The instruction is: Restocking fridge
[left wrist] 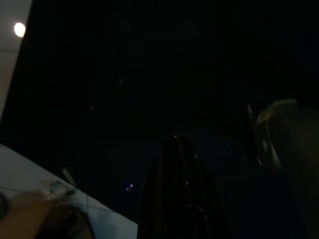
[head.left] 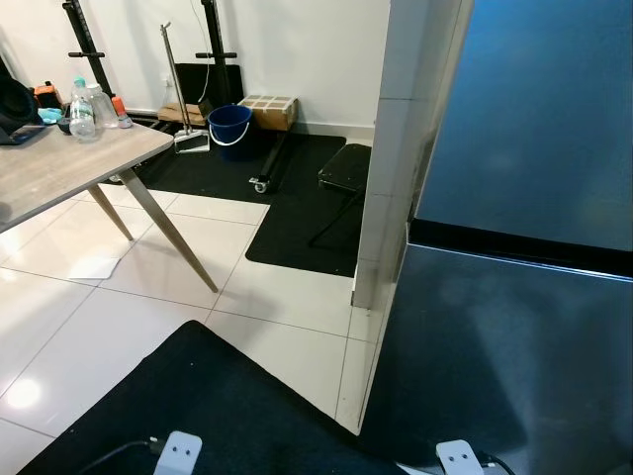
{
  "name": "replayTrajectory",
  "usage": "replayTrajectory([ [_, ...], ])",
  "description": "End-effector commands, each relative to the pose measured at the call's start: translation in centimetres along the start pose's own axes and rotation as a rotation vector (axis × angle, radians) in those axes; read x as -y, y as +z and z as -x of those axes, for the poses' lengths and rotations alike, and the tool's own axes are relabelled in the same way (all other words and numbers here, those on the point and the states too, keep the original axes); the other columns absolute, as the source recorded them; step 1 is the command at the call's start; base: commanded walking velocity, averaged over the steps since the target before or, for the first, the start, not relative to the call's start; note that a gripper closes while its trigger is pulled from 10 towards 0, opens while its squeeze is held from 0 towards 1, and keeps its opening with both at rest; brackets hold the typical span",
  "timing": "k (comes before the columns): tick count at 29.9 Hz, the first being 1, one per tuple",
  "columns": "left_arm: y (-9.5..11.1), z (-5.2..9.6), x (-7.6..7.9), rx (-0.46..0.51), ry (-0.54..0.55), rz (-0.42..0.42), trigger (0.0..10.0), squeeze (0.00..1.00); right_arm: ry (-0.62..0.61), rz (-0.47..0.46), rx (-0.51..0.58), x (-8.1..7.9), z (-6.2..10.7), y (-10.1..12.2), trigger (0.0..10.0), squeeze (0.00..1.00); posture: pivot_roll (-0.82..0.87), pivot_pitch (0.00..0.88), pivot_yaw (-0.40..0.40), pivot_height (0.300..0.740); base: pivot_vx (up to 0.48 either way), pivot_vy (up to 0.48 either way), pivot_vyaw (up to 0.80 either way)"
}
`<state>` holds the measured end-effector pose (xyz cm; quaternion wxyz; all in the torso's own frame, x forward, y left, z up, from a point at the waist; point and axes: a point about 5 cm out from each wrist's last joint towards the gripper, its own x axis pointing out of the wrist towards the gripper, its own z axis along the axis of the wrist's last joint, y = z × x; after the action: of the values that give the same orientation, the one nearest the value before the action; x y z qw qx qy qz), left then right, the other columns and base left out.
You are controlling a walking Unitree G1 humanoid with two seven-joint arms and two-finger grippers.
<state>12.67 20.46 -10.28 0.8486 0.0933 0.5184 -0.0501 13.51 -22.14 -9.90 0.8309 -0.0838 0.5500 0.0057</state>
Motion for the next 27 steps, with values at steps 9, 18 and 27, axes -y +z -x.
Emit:
replayTrajectory([
  [9, -0.7, 0.1, 0.8, -0.010, -0.039, -0.037, 10.0, 0.00, 0.050, 0.058, -0.010, -1.1, -0.1, 0.1, 10.0, 0.00, -0.04, 0.000, 0.036, 0.740, 0.000, 0.000, 0.43],
  [18, 0.8, -0.2, 1.2, 0.026, -0.050, 0.019, 10.0, 0.00, 0.067, 0.076, 0.002, -1.5, -0.2, 0.6, 10.0, 0.00, -0.04, 0.000, 0.021, 0.740, 0.000, 0.000, 0.78],
  [27, 0.8, -0.3, 1.6, 0.017, -0.076, 0.058, 10.0, 0.00, 0.071, 0.120, 0.007, -0.9, -0.1, 1.0, 10.0, 0.00, -0.05, 0.000, 0.006, 0.740, 0.000, 0.000, 0.78],
])
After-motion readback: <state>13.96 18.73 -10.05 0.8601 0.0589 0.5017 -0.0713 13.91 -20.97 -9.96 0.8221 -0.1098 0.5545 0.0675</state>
